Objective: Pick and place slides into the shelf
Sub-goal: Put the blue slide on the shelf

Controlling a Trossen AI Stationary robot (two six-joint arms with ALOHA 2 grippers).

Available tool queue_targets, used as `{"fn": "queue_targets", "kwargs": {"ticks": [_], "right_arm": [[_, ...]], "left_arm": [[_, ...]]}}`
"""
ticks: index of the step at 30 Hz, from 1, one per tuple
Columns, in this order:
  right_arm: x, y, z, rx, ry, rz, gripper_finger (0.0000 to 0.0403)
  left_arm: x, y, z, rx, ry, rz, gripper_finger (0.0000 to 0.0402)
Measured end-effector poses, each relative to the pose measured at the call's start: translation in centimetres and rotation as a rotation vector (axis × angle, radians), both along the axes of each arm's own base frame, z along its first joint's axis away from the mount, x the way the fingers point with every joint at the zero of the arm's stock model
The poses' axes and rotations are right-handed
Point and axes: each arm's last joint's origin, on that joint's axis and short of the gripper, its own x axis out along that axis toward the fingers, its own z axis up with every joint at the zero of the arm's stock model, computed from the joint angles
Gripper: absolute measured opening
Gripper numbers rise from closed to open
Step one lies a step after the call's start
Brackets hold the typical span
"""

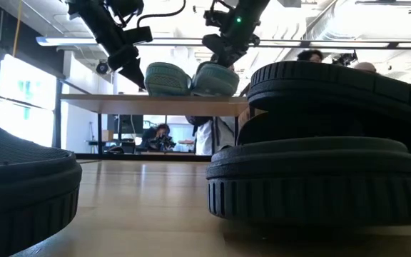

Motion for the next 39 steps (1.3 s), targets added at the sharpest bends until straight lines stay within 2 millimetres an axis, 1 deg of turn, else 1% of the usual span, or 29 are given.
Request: {"fn": "queue_targets", "kwargs": {"ticks": [8,16,23,28,39], "right_arm": [[-0.4,-1.5,0.0,-0.002,-0.003,-0.049,0.0],[-0.6,-2.6,0.0,0.01,-0.031,-0.1,0.0],[-0.8,-2.6,-0.1,0.01,-0.006,-0.093,0.0],[-1.0,-2.4,-0.4,0.045,0.034,-0.074,0.0],[-0.9,-2.3,-0.5,0.095,0.01,-0.049,0.0003]], "left_arm": [[0.3,0.2,0.4,0.026,-0.043,0.003,0.0053],[0.2,0.2,0.3,0.038,-0.027,0.023,0.0053],[0.2,0.2,0.3,0.038,-0.025,0.024,0.0053],[0.1,0.2,0.3,0.037,-0.025,0.024,0.0053],[0.2,0.2,0.3,0.021,-0.036,0.005,0.0053]]}}
